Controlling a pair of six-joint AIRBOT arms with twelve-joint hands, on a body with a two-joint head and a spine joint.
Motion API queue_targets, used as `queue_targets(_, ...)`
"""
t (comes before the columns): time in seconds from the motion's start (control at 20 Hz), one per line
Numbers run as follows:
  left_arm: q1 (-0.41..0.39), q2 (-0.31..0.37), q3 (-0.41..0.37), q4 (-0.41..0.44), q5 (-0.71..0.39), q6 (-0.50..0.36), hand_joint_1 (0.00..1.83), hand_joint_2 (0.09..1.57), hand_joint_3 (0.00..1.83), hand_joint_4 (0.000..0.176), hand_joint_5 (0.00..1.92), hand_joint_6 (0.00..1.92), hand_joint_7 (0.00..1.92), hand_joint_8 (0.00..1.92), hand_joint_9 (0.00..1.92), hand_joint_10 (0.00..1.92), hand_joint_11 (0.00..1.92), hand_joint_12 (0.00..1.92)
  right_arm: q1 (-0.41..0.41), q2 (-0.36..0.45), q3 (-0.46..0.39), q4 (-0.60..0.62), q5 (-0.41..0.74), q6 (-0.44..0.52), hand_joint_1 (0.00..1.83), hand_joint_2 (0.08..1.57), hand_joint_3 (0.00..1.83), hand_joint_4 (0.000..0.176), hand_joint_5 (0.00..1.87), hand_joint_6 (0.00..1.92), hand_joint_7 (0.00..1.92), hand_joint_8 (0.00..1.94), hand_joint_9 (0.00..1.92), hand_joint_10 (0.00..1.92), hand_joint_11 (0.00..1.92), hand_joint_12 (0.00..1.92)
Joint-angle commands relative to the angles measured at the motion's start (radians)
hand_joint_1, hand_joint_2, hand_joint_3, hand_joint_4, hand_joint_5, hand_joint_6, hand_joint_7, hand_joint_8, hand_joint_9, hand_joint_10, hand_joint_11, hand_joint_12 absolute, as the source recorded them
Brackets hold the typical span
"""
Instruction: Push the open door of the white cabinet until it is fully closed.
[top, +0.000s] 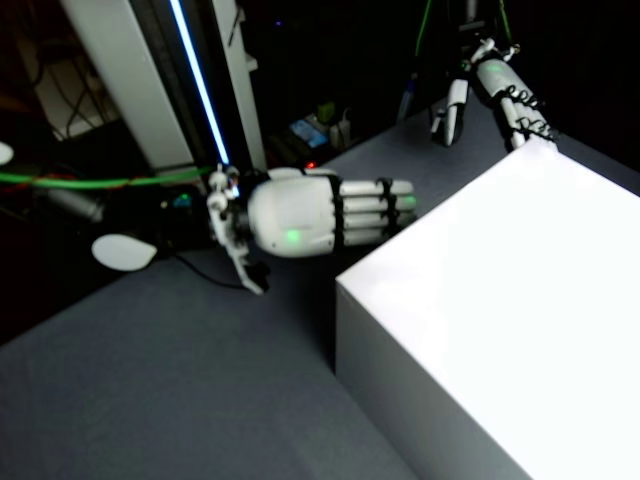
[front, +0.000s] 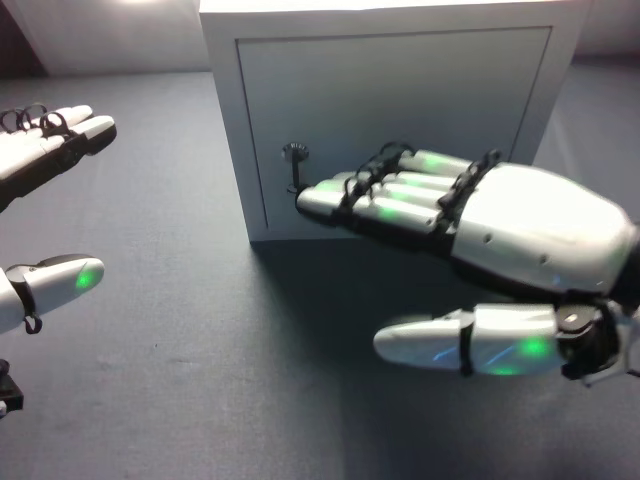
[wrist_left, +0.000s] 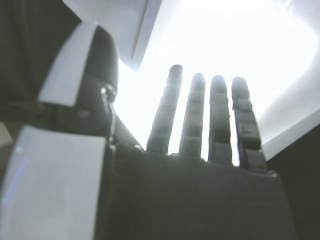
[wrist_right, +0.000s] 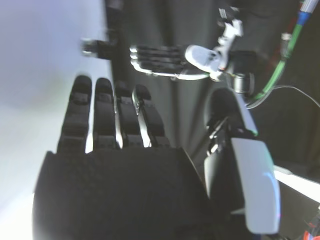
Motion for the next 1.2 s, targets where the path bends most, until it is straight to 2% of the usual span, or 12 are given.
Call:
queue_targets(0.0, -0.001, 0.008, 0.001, -0.025, -0.137, -0.005, 0.50, 1.27, 0.00, 0.000, 0.10, 0.00, 0.01, 0.00, 0.00, 0.00, 0.00, 0.16, -0.003, 0.016, -0.013, 0.019, 0.157, 0.009, 0.03, 1.28, 0.00, 0.000, 0.07, 0.00, 0.18, 0.00, 0.21, 0.03, 0.00, 1.00)
queue_targets(0.15, 0.007, 0.011, -0.004, -0.033, -0.149, -0.005, 0.49, 1.27, 0.00, 0.009, 0.09, 0.00, 0.00, 0.00, 0.00, 0.00, 0.00, 0.16, -0.030, 0.061, -0.046, 0.017, 0.199, 0.012, 0.18, 1.31, 0.00, 0.000, 0.10, 0.02, 0.21, 0.01, 0.20, 0.01, 0.00, 0.64)
queue_targets(0.35, 0.029, 0.019, -0.013, -0.051, -0.179, -0.005, 0.53, 1.27, 0.00, 0.014, 0.10, 0.00, 0.01, 0.00, 0.00, 0.00, 0.00, 0.28, -0.094, 0.161, -0.096, 0.039, 0.253, 0.011, 0.31, 1.27, 0.00, 0.000, 0.15, 0.00, 0.27, 0.01, 0.24, 0.02, 0.00, 0.92)
queue_targets(0.45, 0.036, 0.022, -0.016, -0.059, -0.191, -0.004, 0.56, 1.26, 0.00, 0.000, 0.11, 0.00, 0.03, 0.00, 0.01, 0.00, 0.00, 0.34, -0.125, 0.208, -0.111, 0.065, 0.280, 0.008, 0.33, 1.26, 0.00, 0.000, 0.06, 0.00, 0.09, 0.00, 0.09, 0.00, 0.00, 0.79)
queue_targets(0.5, 0.038, 0.023, -0.018, -0.061, -0.196, -0.003, 0.56, 1.26, 0.00, 0.010, 0.11, 0.00, 0.03, 0.00, 0.00, 0.00, 0.00, 0.37, -0.139, 0.222, -0.118, 0.081, 0.293, 0.003, 0.31, 1.27, 0.00, 0.000, 0.12, 0.01, 0.19, 0.03, 0.18, 0.06, 0.00, 1.12)
queue_targets(0.55, 0.040, 0.024, -0.019, -0.064, -0.200, -0.001, 0.55, 1.26, 0.00, 0.016, 0.11, 0.00, 0.02, 0.01, 0.01, 0.00, 0.00, 0.60, -0.156, 0.237, -0.126, 0.099, 0.311, -0.009, 0.19, 1.30, 0.01, 0.000, 0.02, 0.00, 0.11, 0.04, 0.06, 0.02, 0.00, 0.22)
queue_targets(0.6, 0.042, 0.025, -0.021, -0.069, -0.207, 0.001, 0.56, 1.25, 0.00, 0.013, 0.11, 0.00, 0.02, 0.01, 0.01, 0.00, 0.00, 0.64, -0.185, 0.261, -0.142, 0.132, 0.340, -0.036, 0.07, 1.32, 0.01, 0.000, 0.00, 0.00, 0.07, 0.02, 0.02, 0.00, 0.00, 0.04)
queue_targets(0.65, 0.043, 0.025, -0.021, -0.072, -0.210, 0.001, 0.54, 1.26, 0.00, 0.009, 0.11, 0.00, 0.02, 0.00, 0.00, 0.00, 0.00, 0.69, -0.209, 0.282, -0.154, 0.159, 0.366, -0.055, 0.11, 1.31, 0.00, 0.024, 0.00, 0.00, 0.07, 0.02, 0.05, 0.02, 0.04, 0.03)
queue_targets(0.75, 0.044, 0.025, -0.020, -0.077, -0.216, 0.003, 0.53, 1.25, 0.00, 0.016, 0.12, 0.00, 0.02, 0.00, 0.01, 0.00, 0.00, 0.81, -0.255, 0.316, -0.174, 0.211, 0.418, -0.085, 0.18, 1.31, 0.00, 0.000, 0.00, 0.00, 0.00, 0.00, 0.00, 0.00, 0.00, 0.00)
queue_targets(1.0, 0.043, 0.025, -0.019, -0.095, -0.246, 0.009, 0.47, 1.25, 0.00, 0.005, 0.05, 0.00, 0.00, 0.00, 0.00, 0.00, 0.00, 0.41, -0.392, 0.377, -0.213, 0.377, 0.589, -0.165, 0.21, 1.31, 0.00, 0.001, 0.00, 0.00, 0.00, 0.00, 0.00, 0.00, 0.00, 0.16)
queue_targets(1.1, 0.043, 0.025, -0.019, -0.101, -0.259, 0.010, 0.42, 1.24, 0.00, 0.017, 0.02, 0.00, 0.00, 0.00, 0.00, 0.00, 0.00, 0.41, -0.463, 0.392, -0.225, 0.458, 0.679, -0.184, 0.20, 1.27, 0.00, 0.050, 0.00, 0.00, 0.00, 0.00, 0.00, 0.00, 0.00, 0.01)
queue_targets(1.15, 0.043, 0.025, -0.019, -0.102, -0.264, 0.011, 0.40, 1.24, 0.00, 0.015, 0.00, 0.00, 0.00, 0.00, 0.00, 0.00, 0.00, 0.45, -0.511, 0.400, -0.230, 0.504, 0.722, -0.191, 0.21, 1.27, 0.00, 0.054, 0.00, 0.00, 0.00, 0.00, 0.00, 0.00, 0.00, 0.00)
